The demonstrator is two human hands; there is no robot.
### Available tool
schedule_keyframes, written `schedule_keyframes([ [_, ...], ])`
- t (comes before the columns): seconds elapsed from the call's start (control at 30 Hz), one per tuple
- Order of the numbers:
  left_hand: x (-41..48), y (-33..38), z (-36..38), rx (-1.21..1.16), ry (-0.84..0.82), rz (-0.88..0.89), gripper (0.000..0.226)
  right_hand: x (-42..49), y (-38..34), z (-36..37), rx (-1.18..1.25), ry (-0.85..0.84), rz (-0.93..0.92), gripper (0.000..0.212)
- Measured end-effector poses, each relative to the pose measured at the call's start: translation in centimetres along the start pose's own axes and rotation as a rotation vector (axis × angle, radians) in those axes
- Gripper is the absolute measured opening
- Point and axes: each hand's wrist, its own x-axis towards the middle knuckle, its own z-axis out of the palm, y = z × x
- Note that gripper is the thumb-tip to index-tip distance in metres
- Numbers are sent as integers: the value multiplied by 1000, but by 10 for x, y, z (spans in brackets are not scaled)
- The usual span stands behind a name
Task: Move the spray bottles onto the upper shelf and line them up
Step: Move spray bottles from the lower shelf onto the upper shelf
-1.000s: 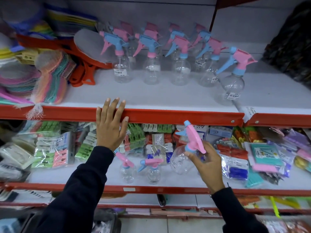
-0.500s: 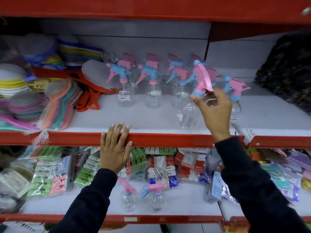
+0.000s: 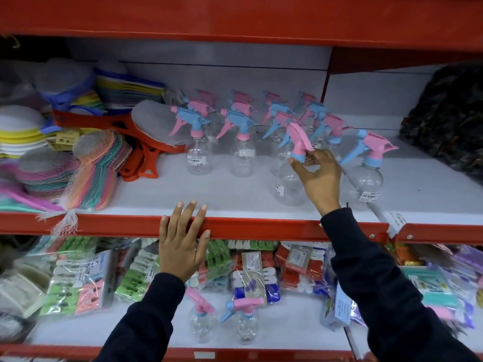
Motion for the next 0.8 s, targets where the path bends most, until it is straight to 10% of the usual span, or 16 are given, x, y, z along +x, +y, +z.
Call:
schedule_keyframes([
  [0.57,-1,-19,-14,5,-65,-18,48,-102,-42,-21,51,125,9,28],
  [0.8,-3,-44,-19,22,-97,4,48,-250,13,13,-65,-447,223,49],
])
